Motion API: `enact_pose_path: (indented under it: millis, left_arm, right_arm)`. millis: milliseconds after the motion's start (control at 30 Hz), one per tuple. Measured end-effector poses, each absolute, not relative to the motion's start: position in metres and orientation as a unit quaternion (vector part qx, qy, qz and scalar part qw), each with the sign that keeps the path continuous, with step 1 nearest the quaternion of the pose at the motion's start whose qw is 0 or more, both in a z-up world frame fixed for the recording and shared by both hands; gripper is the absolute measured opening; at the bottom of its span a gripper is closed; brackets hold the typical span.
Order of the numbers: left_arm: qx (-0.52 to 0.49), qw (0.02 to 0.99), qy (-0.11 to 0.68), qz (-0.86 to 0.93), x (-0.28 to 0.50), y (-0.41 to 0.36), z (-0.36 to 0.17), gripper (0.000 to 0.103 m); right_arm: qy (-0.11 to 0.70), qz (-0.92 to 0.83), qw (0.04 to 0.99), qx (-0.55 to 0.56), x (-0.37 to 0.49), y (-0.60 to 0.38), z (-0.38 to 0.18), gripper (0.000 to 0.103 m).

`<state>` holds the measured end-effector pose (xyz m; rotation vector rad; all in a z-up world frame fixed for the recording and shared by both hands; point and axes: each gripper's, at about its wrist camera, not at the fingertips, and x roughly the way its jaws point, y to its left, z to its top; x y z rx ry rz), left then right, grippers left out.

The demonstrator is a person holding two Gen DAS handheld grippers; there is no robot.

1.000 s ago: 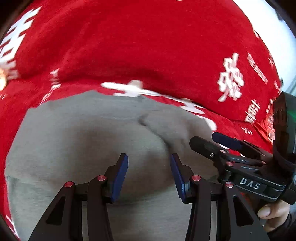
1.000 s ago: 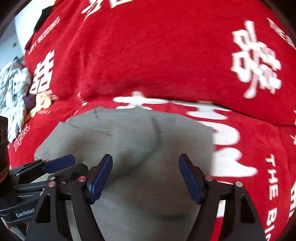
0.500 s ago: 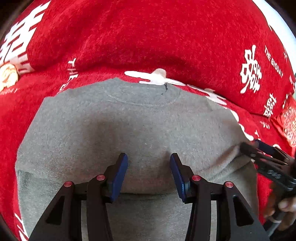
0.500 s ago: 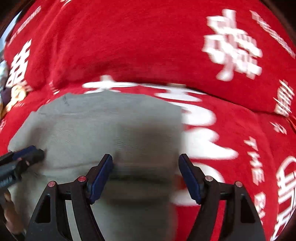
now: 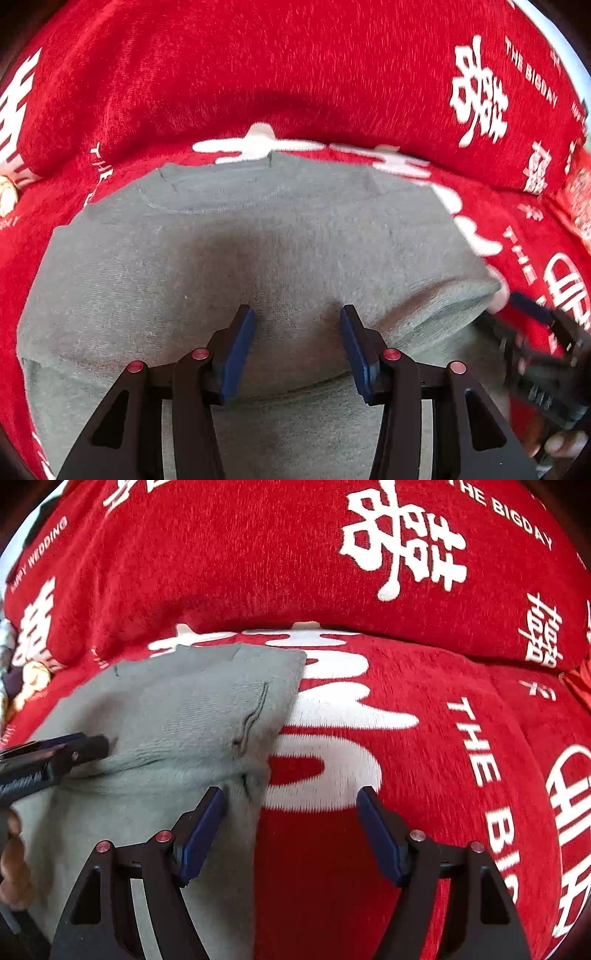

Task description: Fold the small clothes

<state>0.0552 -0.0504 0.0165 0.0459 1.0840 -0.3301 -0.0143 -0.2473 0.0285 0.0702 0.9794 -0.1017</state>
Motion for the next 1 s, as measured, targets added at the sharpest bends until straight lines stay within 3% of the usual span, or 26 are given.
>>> enact_pose_path:
  millis: [133,233,367,600,933,967,1000]
  left_arm:
    - [0.029,0.847,0.506,-0.16,0.05,-0.047,0.016,0.054]
    - [0.03,0.849,0.503,-0.16,0.047,-0.044,0.017,0.054]
    - [0.025,0.855,0.491,-0.163,0.037,-0.039,0.029,0.054]
    - [0.034,0.866,0.482,-0.129,0.04,-0.028,0.035,0.054]
    - [0.028,0.862,0.5,-0.076,0.063,0.016,0.014,0.054]
    - [0.024,0.863,0.498,-0.082,0.064,0.023,0.01,0.058]
    - [0.024,0.866,0.493,-0.082,0.063,0.027,0.01,0.068]
  right_arm:
    - [0.462,-0.071,0.875,0.125,-0.007,-0.282,0.024,0.078]
    - [0.462,-0.163,0.868,0.081,-0.014,-0.293,0.024,0.078]
    - [0.432,-0.145,0.882,0.121,-0.034,-0.31,0.045,0.078]
    - [0.406,-0.028,0.911,0.071,0.003,-0.236,0.079,0.078]
    - [0.481,0.029,0.876,0.022,0.049,-0.174,0.028,0.078]
    - [0.472,0.023,0.881,0.017,0.046,-0.177,0.027,0.078]
    - [0.469,0.017,0.883,0.012,0.043,-0.181,0.027,0.078]
